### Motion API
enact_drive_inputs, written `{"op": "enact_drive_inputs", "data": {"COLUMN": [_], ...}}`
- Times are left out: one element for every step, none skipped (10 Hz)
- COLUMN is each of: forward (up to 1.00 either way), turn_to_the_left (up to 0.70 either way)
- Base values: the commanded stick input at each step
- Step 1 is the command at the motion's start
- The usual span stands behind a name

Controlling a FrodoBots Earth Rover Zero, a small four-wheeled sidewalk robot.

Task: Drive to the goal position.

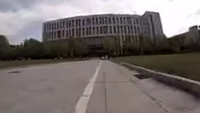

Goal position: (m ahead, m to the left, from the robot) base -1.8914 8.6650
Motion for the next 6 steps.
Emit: {"op": "enact_drive_inputs", "data": {"forward": [1.00,1.00,1.00,1.00,1.00,1.00], "turn_to_the_left": [0.00,0.00,0.00,0.00,0.00,0.00]}}
